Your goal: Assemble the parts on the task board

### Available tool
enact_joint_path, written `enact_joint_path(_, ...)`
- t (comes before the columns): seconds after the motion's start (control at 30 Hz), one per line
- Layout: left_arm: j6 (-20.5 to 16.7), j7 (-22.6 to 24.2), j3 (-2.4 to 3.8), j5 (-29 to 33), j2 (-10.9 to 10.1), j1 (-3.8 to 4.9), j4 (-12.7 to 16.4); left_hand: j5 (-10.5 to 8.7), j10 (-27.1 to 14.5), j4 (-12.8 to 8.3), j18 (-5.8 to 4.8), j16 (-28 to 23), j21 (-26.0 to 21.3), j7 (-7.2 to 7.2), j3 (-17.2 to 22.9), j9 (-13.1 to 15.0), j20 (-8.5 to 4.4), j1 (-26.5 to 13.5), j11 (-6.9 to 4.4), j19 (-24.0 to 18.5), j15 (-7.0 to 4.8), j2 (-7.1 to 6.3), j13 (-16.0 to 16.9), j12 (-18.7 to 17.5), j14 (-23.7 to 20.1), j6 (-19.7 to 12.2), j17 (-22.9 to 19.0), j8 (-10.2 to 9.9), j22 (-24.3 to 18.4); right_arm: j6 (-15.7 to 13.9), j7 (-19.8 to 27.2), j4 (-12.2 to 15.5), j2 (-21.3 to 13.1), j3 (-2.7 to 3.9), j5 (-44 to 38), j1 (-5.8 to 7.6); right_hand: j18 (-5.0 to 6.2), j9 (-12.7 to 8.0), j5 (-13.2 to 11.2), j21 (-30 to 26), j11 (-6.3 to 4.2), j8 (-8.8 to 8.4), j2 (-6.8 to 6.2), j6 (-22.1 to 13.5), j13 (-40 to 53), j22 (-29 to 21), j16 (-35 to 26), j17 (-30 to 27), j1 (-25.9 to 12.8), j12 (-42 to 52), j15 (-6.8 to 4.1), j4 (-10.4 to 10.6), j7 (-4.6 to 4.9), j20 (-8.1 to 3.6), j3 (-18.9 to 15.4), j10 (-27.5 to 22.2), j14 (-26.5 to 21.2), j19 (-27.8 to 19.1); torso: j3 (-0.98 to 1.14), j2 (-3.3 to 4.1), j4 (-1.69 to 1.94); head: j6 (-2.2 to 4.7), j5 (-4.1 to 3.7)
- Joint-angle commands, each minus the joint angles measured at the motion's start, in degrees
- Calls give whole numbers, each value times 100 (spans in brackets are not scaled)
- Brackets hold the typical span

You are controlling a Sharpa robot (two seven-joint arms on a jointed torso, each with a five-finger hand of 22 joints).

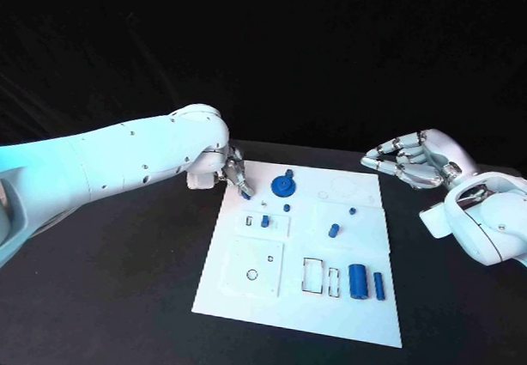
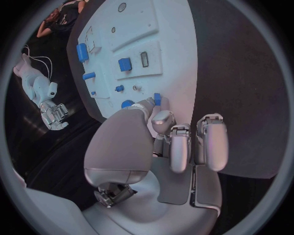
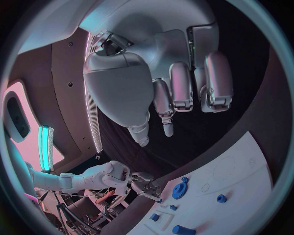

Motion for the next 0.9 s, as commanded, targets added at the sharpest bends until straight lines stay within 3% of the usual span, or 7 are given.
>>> enact_joint_path(0.03,-396,140,2,170,-85,-3,171,-39,54,-863,26,18,35,-4,936,21,36,-108,-8,268,26,-18,4,13,602,37,1508,36,759,68,22,2,3,0,-36,-4,69,6,13,-26,-34,37,43,-39,578,911,-37,648,-21,-16,-40,-10,4,-46,-31,5,423,231,2,-6,4,1,3)
enact_joint_path(0.4,-976,111,-3,294,-626,-34,1063,-26,99,-940,14,18,77,-15,1089,52,29,-206,-19,292,18,-91,41,53,602,67,1508,70,809,65,23,4,-5,0,-36,-4,69,6,13,-26,-34,37,43,-39,578,911,-37,648,-21,-16,-40,-10,4,-46,-31,5,423,231,7,-5,8,12,20)
enact_joint_path(0.63,-1224,47,-18,359,-933,-173,1570,17,134,-990,7,18,100,-22,1187,63,22,-261,-28,305,12,-139,70,80,602,99,1508,85,837,65,23,-8,-10,0,-36,-6,69,6,13,-26,-34,37,43,-39,578,911,-37,648,-21,-16,-40,-10,4,-46,-31,5,423,231,4,-6,17,-2,29)
enact_joint_path(0.9,-1343,25,-58,282,-1064,-323,1884,45,148,-1011,5,18,107,-23,1232,68,19,-286,-30,310,9,-159,82,91,602,109,1508,91,846,64,28,-13,-10,0,-36,-10,69,6,13,-26,-34,37,43,-39,578,911,-37,648,-21,-16,-40,-10,4,-46,-31,5,423,231,-6,1,8,-18,39)
